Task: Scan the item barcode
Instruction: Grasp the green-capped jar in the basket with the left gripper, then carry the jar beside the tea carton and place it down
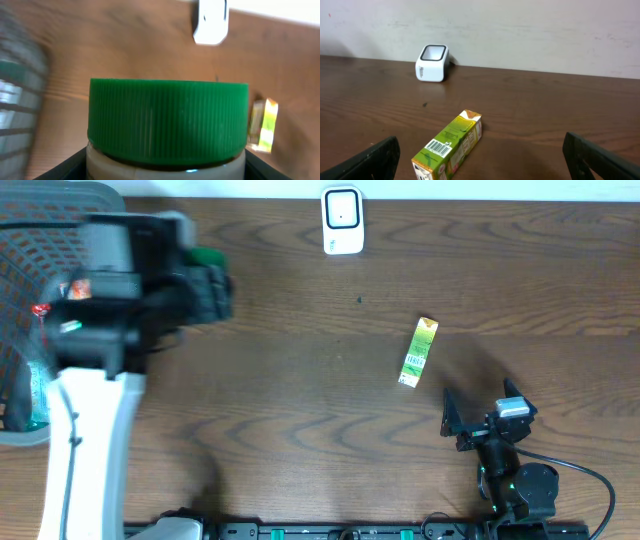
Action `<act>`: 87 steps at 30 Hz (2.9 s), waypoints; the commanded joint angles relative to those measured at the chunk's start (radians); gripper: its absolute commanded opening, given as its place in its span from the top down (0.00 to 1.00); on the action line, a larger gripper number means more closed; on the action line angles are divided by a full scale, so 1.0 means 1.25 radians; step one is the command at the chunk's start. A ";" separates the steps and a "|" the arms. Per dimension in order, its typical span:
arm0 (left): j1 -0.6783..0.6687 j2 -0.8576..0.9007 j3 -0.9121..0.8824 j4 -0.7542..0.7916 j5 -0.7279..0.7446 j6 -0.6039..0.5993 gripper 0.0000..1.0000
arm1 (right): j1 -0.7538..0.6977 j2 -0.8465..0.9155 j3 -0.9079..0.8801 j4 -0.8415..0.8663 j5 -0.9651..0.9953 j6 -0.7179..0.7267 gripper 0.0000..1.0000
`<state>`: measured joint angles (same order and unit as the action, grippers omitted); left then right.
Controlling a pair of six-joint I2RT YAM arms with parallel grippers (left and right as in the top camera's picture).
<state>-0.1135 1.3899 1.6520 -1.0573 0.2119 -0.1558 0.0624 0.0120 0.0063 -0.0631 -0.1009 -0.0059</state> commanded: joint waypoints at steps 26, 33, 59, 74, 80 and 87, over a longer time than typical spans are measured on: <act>-0.341 0.448 -0.199 0.382 -0.035 -0.146 0.32 | 0.004 -0.003 -0.001 -0.003 -0.001 0.013 0.01; -0.375 0.494 -0.199 0.443 -0.033 -0.161 0.33 | 0.004 -0.003 -0.001 -0.003 -0.001 0.013 0.01; -0.459 0.561 -0.199 0.482 -0.029 -0.272 0.32 | 0.004 -0.003 -0.001 -0.003 -0.001 0.013 0.01; -0.494 0.562 -0.200 0.486 0.005 -0.323 0.32 | 0.004 -0.003 -0.001 -0.003 -0.001 0.013 0.01; -0.508 0.562 -0.200 0.500 0.017 -0.323 0.32 | 0.004 -0.003 -0.001 -0.003 -0.001 0.013 0.01; -0.508 0.562 -0.200 0.501 0.062 -0.327 0.32 | 0.004 -0.003 -0.001 -0.003 -0.001 0.013 0.01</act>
<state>-0.7441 2.0686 1.3975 -0.4286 0.2394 -0.5507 0.0624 0.0120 0.0067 -0.0631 -0.1009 -0.0059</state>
